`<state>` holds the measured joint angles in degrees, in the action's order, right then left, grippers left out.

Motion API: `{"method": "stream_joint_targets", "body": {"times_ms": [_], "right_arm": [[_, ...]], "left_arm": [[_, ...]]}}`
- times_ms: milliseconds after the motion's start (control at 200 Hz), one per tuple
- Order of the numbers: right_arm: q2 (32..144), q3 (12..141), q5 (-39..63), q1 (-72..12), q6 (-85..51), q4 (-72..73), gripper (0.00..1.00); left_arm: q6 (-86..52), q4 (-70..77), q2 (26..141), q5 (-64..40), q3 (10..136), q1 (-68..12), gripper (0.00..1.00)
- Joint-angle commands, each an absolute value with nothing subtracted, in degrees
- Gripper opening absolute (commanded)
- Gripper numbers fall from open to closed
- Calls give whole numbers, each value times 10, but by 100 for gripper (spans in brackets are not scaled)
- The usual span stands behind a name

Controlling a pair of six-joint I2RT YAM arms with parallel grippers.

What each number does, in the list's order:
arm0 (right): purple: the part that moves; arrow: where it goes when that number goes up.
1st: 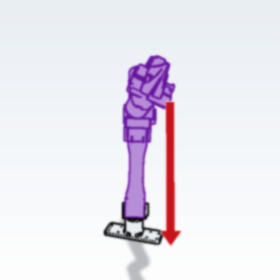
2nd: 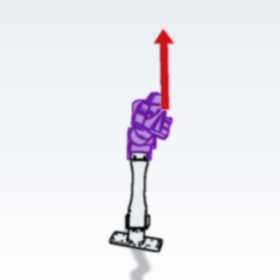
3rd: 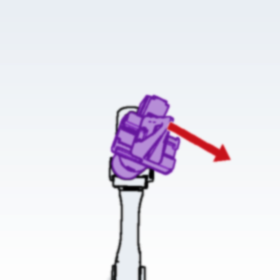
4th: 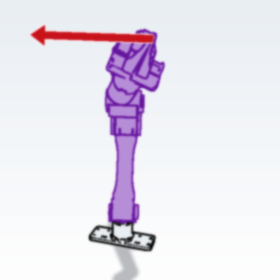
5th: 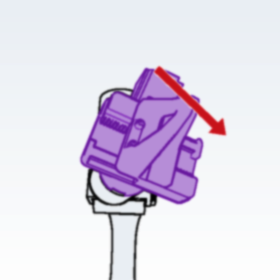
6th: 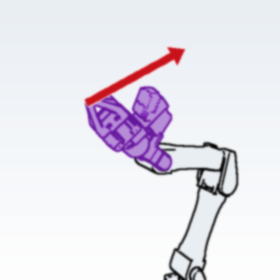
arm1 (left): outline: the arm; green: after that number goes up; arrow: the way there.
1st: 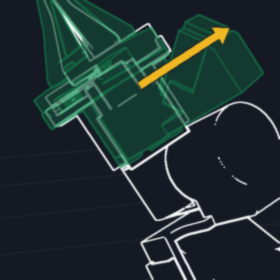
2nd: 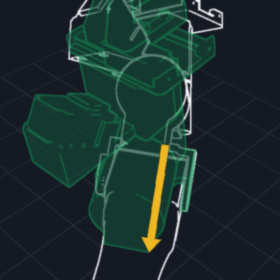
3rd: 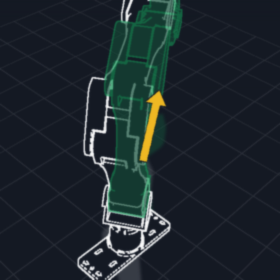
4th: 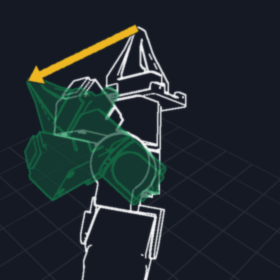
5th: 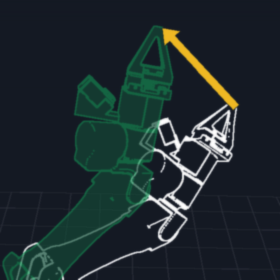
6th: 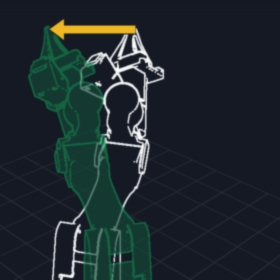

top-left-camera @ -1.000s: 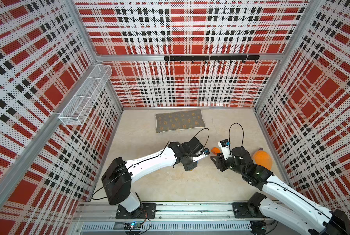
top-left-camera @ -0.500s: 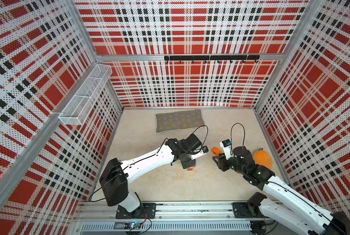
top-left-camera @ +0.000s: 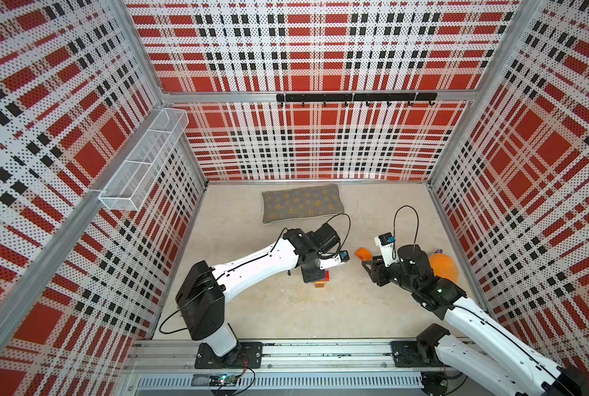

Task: Assemble an ice cream with lego
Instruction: Assemble the lego brick with the lego brick.

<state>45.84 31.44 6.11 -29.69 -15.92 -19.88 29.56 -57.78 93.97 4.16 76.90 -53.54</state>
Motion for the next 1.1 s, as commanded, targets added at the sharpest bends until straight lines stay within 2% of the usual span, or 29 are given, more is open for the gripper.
{"method": "stream_joint_targets", "body": {"times_ms": [0, 1092], "right_arm": [[456, 312, 72, -288, -150, -198, 50], [448, 285, 83, -276, -151, -193, 51]], "left_arm": [[326, -559, 932, 61, 759, -544, 2], [376, -526, 959, 29, 762, -535, 3]]}}
